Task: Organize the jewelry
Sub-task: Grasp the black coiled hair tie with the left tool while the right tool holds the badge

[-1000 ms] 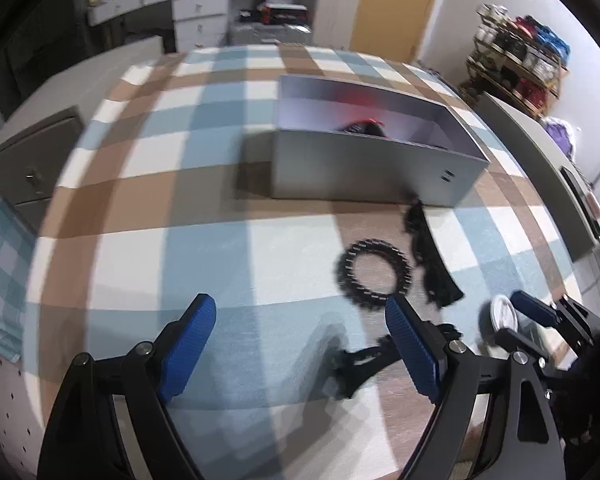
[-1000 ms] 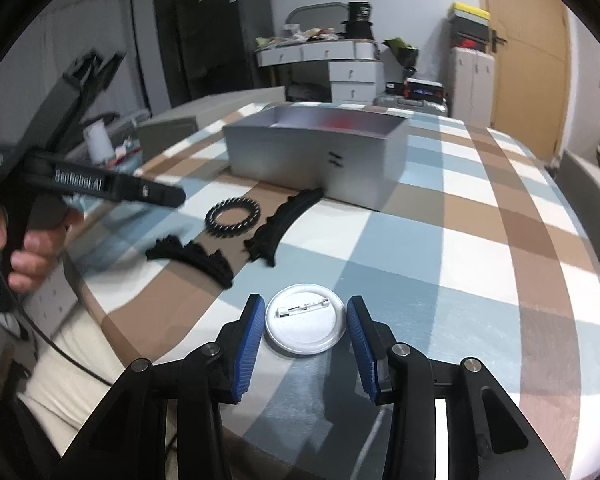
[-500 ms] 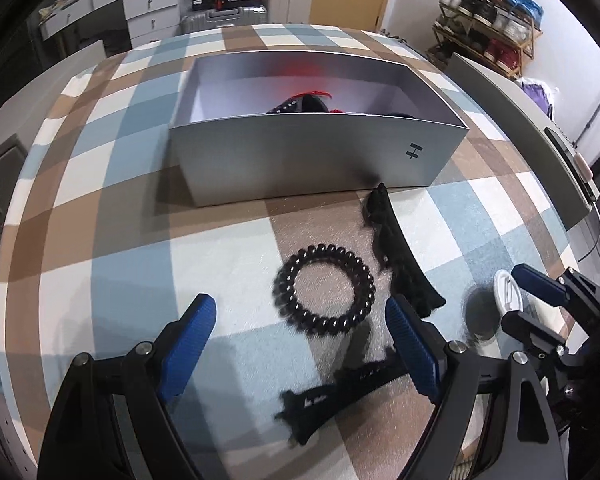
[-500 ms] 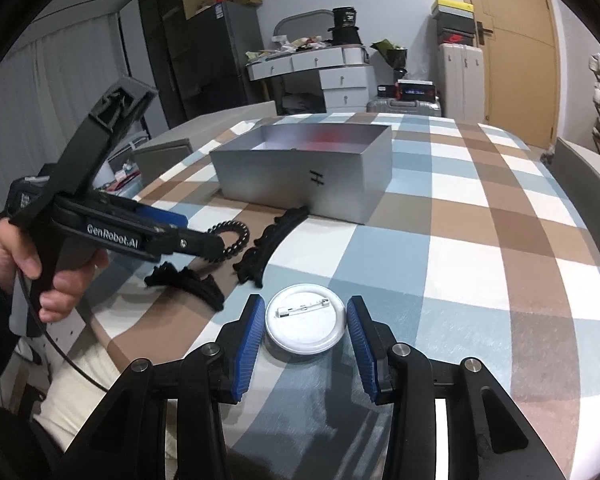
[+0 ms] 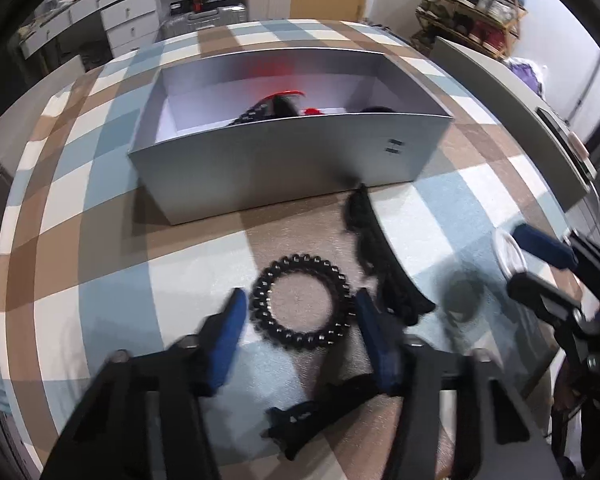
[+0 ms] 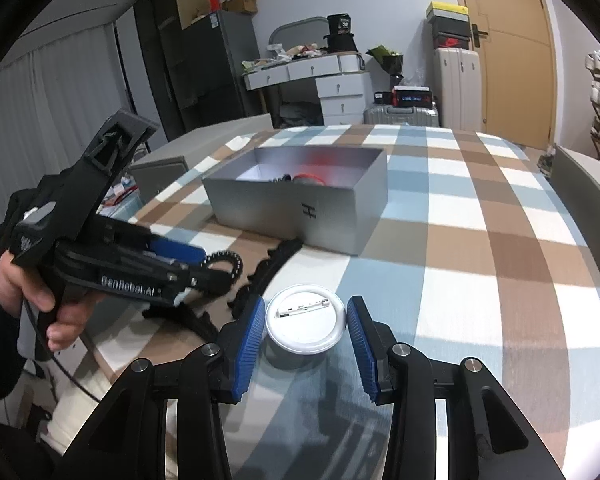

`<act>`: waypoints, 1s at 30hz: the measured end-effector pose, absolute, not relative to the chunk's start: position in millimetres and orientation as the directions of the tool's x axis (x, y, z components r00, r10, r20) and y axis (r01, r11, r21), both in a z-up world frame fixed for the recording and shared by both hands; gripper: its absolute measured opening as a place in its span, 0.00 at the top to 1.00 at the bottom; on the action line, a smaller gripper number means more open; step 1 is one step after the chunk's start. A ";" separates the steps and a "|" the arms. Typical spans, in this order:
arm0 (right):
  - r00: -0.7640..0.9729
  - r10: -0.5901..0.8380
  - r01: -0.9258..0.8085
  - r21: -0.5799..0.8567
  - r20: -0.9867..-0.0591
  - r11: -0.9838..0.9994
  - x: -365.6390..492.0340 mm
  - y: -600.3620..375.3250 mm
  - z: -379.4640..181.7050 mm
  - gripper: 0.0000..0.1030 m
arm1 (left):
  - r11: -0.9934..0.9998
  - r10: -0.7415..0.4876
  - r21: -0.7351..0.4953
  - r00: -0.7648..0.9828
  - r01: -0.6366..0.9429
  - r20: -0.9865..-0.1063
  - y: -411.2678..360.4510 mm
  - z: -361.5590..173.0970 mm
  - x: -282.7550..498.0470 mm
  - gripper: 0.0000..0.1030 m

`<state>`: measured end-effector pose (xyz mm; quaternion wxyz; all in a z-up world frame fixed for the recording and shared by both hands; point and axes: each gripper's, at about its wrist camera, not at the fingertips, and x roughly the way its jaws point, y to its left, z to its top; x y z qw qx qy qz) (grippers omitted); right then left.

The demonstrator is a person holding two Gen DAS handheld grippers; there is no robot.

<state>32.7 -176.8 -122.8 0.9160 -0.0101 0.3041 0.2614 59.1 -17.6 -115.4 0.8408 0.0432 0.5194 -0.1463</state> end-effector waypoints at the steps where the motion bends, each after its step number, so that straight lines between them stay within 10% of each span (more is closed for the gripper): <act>1: 0.677 0.475 -0.487 0.141 -0.562 0.862 34.3 -175.7 -122.3 0.60 | 0.953 -0.189 -0.062 0.423 0.297 -0.886 -19.6 -114.7 58.4 0.60; 7: 0.673 0.477 -0.492 0.140 -0.565 0.859 42.8 -169.5 -121.7 0.60 | 0.950 -0.189 -0.053 0.433 0.307 -0.881 -20.0 -111.1 58.5 0.69; 9: 0.676 0.479 -0.490 0.145 -0.560 0.860 44.9 -169.4 -121.1 0.60 | 0.951 -0.189 -0.056 0.432 0.303 -0.882 -18.0 -109.2 59.6 0.94; 16: 0.666 0.489 -0.486 0.170 -0.564 0.858 52.5 -167.7 -123.2 0.60 | 0.954 -0.235 -0.130 0.401 0.271 -0.885 -8.7 -112.3 65.4 0.94; 19: 0.670 0.491 -0.485 0.173 -0.557 0.857 51.7 -169.2 -121.1 0.60 | 0.951 -0.259 -0.162 0.392 0.263 -0.883 -7.1 -110.2 65.0 0.90; 23: 0.673 0.494 -0.484 0.178 -0.551 0.857 50.9 -170.8 -119.4 0.60 | 0.938 -0.305 -0.207 0.380 0.278 -0.873 -13.9 -108.6 62.0 0.54; 30: 0.674 0.496 -0.482 0.183 -0.547 0.857 49.0 -174.6 -119.8 0.60 | 0.944 -0.250 -0.135 0.381 0.302 -0.890 -33.0 -117.0 67.5 0.48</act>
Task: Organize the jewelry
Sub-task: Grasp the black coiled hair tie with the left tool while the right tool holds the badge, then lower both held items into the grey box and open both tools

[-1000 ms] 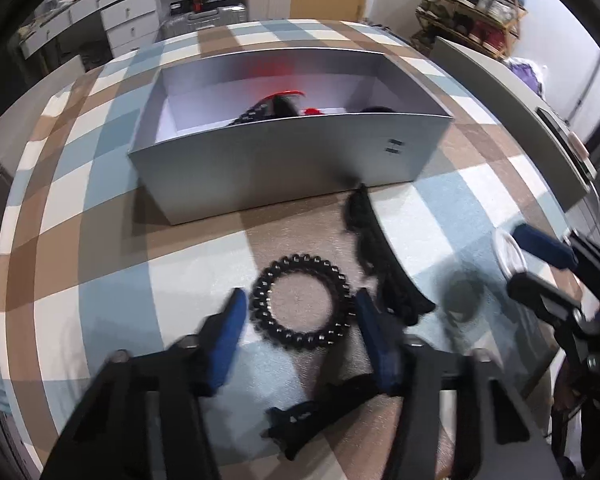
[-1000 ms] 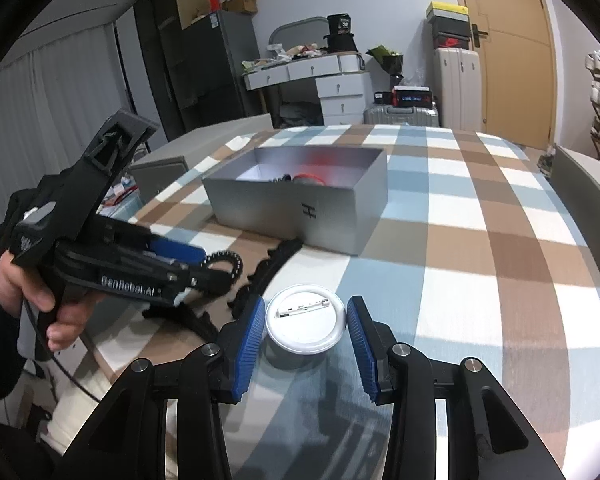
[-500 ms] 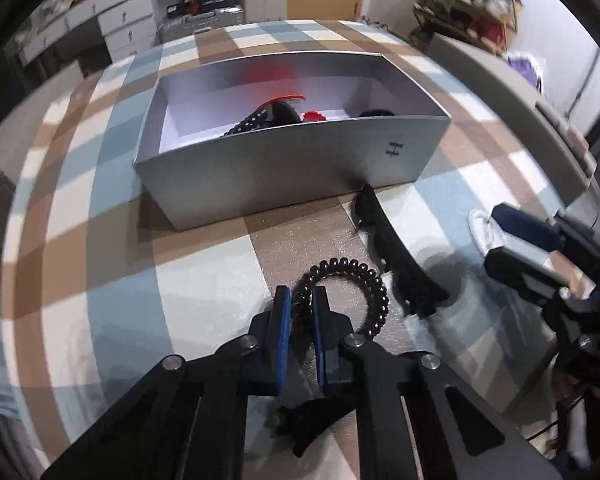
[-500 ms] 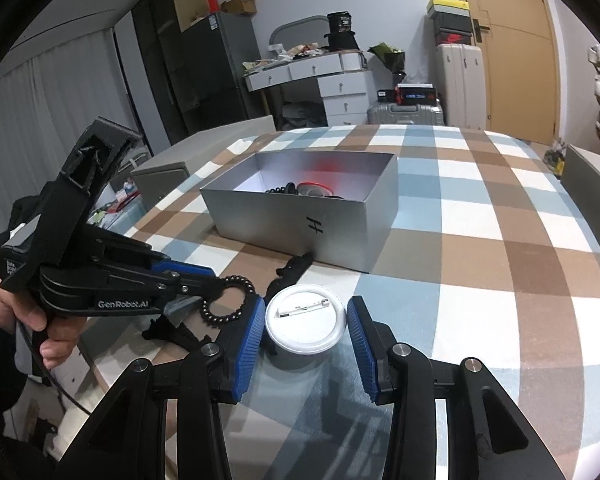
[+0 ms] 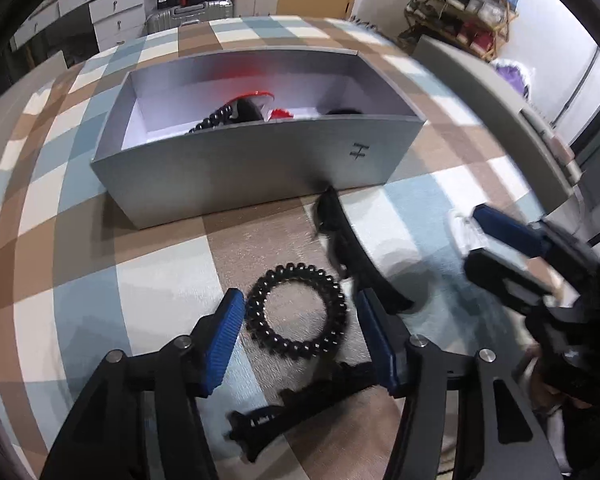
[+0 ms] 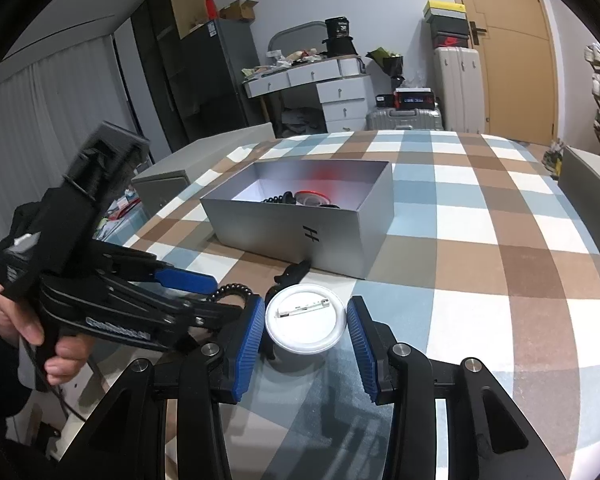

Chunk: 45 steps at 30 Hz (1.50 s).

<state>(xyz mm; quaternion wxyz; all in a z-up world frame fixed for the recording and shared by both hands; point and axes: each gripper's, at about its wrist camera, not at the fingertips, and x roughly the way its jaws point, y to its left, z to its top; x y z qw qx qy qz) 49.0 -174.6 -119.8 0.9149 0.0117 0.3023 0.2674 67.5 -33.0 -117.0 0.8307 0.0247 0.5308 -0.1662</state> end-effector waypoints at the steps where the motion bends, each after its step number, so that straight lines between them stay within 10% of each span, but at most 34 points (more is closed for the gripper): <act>1: 0.675 0.497 -0.482 0.184 -0.545 0.857 48.6 -175.3 -119.7 0.60 | 0.944 -0.241 -0.120 0.393 0.307 -0.887 -34.4 -116.8 67.4 0.48; 12: 0.676 0.515 -0.487 0.205 -0.527 0.849 49.9 -178.5 -118.2 0.59 | 0.931 -0.144 0.030 0.442 0.363 -0.885 -45.7 -117.4 60.4 0.63; 45: 0.692 0.588 -0.524 0.270 -0.418 0.808 124.7 -159.8 -53.8 0.59 | 0.968 -0.227 -0.102 0.635 0.228 -0.739 6.9 -41.9 104.0 0.64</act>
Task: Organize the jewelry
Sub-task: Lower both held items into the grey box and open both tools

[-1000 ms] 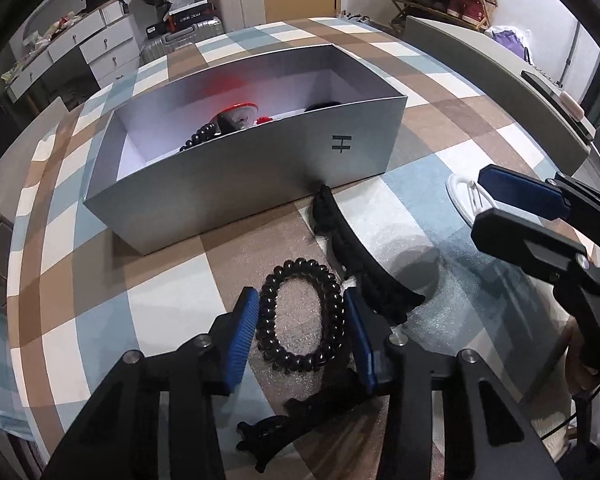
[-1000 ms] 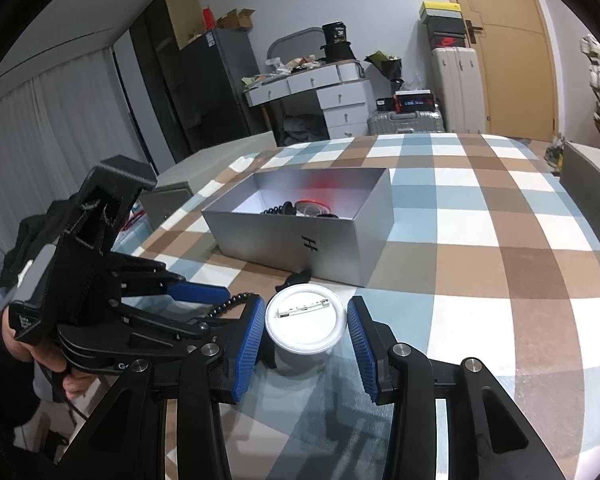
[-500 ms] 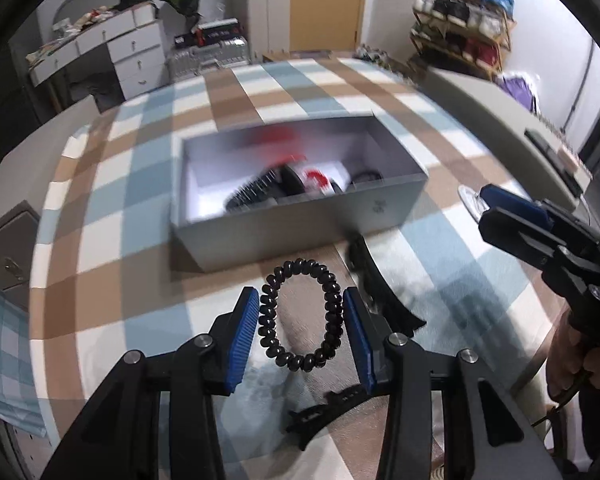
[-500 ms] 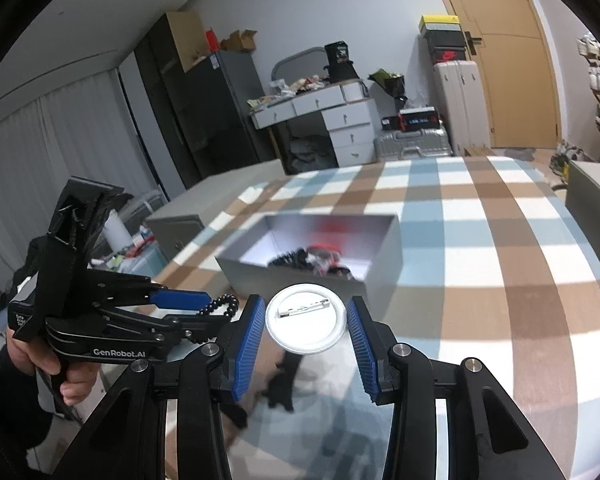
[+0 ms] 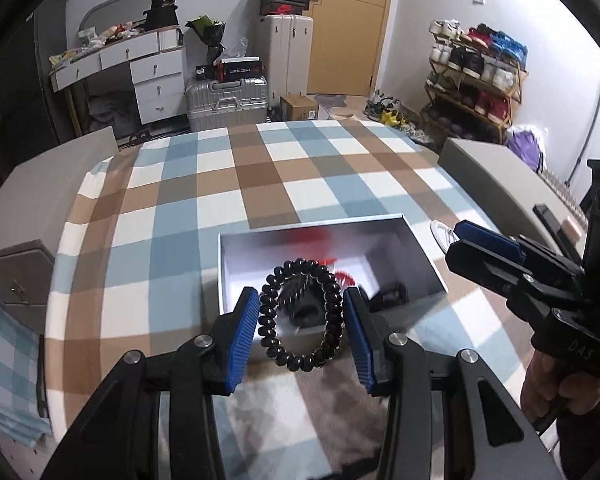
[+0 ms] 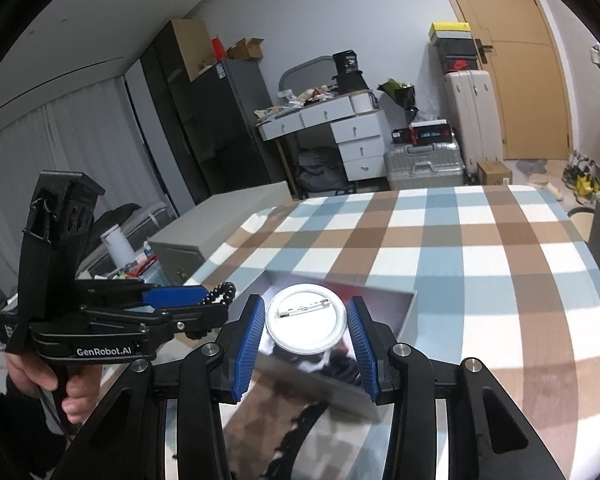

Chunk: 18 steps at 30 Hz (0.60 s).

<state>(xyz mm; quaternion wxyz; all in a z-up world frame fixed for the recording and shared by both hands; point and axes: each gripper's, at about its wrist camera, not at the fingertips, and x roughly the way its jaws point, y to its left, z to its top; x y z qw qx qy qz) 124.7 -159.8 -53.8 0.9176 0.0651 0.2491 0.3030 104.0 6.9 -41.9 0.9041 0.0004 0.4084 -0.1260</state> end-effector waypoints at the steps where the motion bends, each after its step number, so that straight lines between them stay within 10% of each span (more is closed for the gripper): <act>1: 0.692 0.588 -0.523 0.269 -0.419 0.809 127.9 -159.7 -53.2 0.59 | 0.968 -0.230 -0.108 0.634 0.226 -0.738 6.4 -42.7 108.1 0.64; 18: 0.653 0.589 -0.525 0.276 -0.476 0.805 172.2 -149.9 -70.9 0.59 | 0.954 -0.282 -0.161 0.575 0.253 -0.768 -7.4 -61.6 142.6 0.64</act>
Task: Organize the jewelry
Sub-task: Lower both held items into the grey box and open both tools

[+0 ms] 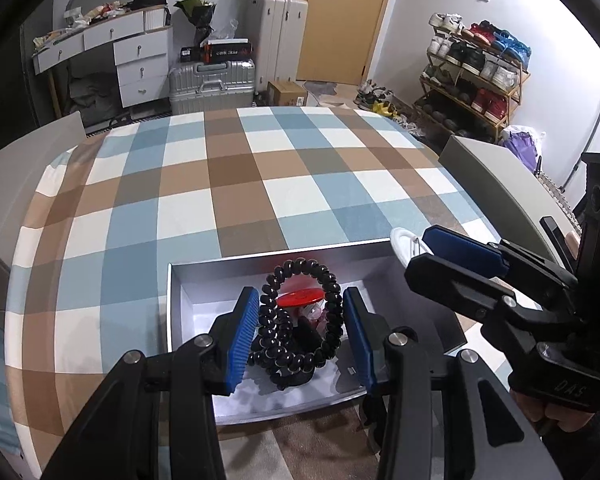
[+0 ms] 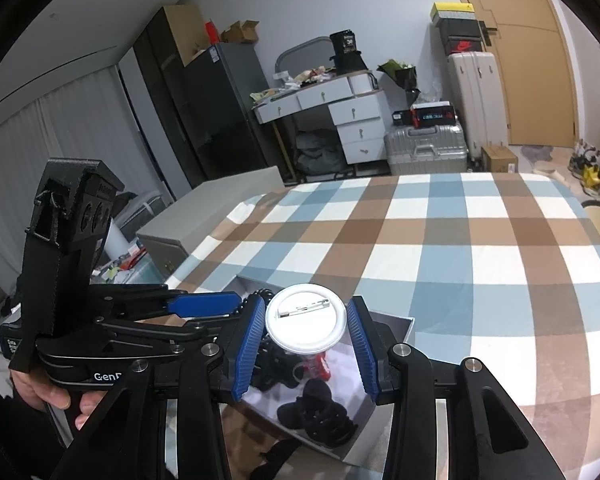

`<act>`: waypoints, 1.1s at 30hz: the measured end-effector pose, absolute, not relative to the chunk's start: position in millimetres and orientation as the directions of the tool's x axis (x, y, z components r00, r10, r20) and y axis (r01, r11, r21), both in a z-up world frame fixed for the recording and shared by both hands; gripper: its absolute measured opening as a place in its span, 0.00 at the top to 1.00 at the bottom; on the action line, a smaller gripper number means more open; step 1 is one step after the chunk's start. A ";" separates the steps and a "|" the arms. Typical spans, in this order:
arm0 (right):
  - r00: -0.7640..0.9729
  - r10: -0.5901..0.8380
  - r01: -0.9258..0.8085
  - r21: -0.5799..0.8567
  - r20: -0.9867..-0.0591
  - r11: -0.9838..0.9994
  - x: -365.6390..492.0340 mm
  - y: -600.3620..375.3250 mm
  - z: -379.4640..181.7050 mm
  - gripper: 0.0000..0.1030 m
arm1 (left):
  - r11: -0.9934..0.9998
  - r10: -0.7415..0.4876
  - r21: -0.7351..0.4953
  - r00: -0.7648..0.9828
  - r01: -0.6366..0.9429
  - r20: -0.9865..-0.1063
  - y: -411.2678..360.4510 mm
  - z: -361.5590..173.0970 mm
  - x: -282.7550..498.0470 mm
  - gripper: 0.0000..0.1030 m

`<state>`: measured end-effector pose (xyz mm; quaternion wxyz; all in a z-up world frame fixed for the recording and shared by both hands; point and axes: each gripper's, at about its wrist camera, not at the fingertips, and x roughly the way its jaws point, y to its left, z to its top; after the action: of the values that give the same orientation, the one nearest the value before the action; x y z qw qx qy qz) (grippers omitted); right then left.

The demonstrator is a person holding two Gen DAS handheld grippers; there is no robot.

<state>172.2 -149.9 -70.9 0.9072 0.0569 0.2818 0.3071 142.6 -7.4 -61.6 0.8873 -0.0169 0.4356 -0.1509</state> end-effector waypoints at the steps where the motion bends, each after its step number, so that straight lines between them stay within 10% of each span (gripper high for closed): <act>1: 0.653 0.586 -0.523 0.273 -0.480 0.807 172.9 -149.5 -72.1 0.59 | 0.953 -0.286 -0.162 0.572 0.258 -0.769 -7.8 -62.3 142.8 0.64; 33: 0.696 0.546 -0.470 0.279 -0.466 0.837 146.3 -164.4 -59.6 0.44 | 0.954 -0.287 -0.171 0.582 0.246 -0.761 -1.3 -51.6 121.9 0.43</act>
<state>146.3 -164.4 -59.6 0.9183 0.0694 0.2745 0.2767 121.9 -1.3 -51.6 0.8892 -0.0235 0.4317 -0.1500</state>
